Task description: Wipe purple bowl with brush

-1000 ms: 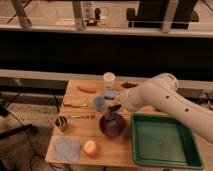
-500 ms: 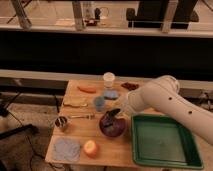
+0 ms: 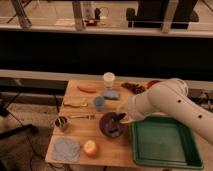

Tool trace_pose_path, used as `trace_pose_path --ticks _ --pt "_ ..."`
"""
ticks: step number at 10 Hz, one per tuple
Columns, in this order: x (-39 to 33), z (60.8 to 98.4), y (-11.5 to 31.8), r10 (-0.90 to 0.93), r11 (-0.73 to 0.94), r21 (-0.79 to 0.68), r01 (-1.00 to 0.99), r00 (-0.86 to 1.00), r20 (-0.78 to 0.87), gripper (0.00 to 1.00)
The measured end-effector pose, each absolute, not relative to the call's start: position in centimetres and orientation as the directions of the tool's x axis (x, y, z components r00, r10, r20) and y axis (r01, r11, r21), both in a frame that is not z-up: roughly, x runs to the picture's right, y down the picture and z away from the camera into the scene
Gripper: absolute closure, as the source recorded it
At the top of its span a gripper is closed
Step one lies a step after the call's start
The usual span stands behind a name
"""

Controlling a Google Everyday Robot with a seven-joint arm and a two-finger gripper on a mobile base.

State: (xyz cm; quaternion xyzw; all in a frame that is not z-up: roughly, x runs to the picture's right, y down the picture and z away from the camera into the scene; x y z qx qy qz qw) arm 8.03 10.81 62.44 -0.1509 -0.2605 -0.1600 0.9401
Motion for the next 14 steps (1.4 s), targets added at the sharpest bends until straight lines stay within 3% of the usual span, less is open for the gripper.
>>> trace_pose_path --ticks 14 --pt "6.4 66.4 7.4 -0.304 0.903 -0.125 0.411 0.818 0.488 1.00"
